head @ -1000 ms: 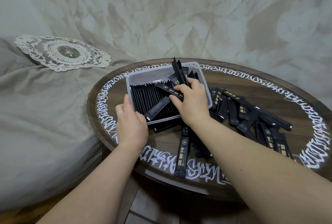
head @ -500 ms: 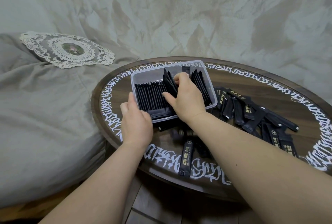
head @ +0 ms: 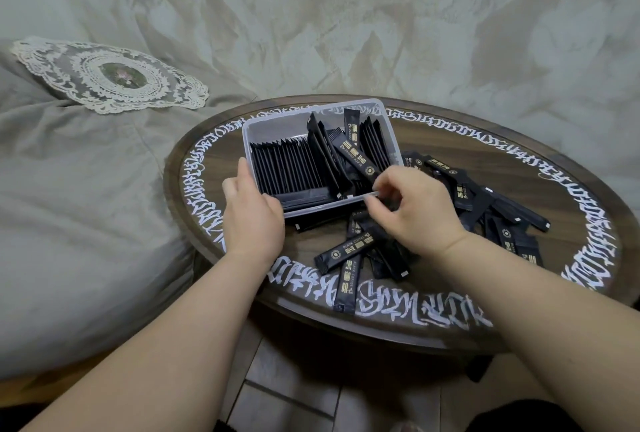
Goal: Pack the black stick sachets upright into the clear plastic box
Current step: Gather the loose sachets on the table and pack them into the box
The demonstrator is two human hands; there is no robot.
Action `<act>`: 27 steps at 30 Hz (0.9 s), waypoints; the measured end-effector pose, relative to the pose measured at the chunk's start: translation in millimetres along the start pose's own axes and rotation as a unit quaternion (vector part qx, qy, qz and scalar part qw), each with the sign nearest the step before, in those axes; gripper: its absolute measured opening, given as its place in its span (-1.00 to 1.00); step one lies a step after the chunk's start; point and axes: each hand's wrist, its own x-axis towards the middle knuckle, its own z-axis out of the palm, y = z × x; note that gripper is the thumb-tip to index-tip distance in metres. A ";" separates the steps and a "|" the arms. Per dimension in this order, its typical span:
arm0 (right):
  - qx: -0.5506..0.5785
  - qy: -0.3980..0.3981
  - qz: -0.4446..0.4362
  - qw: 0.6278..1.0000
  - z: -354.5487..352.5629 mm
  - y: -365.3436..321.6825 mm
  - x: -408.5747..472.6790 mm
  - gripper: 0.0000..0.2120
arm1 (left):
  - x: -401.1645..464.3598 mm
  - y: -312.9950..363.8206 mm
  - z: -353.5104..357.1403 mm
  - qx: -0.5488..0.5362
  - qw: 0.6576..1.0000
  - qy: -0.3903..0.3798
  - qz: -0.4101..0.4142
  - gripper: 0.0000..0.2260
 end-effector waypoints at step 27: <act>-0.146 -0.239 -0.172 0.944 23.2 -13.2 -19.2 -0.79 | -4.1 -4.5 -5.8 0.016 0.999 -0.009 0.043 -0.36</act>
